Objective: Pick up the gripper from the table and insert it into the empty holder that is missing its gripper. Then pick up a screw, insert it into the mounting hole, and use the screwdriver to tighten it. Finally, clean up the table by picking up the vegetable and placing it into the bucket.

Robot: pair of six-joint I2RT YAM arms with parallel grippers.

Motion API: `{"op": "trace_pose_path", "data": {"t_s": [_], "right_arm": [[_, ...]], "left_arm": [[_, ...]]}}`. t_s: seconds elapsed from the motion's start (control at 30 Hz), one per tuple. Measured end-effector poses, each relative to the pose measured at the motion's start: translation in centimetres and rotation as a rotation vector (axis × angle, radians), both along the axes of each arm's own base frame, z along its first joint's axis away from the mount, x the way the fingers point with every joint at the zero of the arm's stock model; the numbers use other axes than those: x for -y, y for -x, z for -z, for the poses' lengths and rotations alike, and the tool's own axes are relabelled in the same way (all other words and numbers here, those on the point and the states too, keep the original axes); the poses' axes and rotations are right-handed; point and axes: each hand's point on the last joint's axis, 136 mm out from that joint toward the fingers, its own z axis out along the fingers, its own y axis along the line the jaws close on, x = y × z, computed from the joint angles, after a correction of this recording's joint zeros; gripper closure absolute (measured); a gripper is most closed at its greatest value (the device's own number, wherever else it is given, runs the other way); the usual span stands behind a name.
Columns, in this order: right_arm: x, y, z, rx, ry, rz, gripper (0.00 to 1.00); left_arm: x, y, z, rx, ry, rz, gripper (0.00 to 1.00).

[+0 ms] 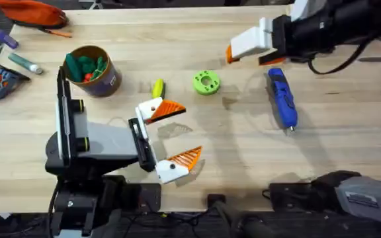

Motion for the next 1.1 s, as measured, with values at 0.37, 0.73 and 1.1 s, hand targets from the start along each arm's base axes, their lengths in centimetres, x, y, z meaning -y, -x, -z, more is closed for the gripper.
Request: {"op": "trace_pose_path", "data": {"t_s": [0.37,0.73,1.1], "right_arm": [[-2.0,-2.1,6.0,-0.022,0.551,-0.2,0.008],[-4.6,-3.5,8.8,-0.048,0.642,-0.275,0.02],[-5.9,-3.6,11.0,-0.086,0.666,-0.306,0.11]], "left_arm": [[0.0,0.0,0.0,0.0,0.0,0.0,0.012],[0.0,0.0,0.0,0.0,0.0,0.0,0.012],[0.0,0.0,0.0,0.0,0.0,0.0,0.012]]}}
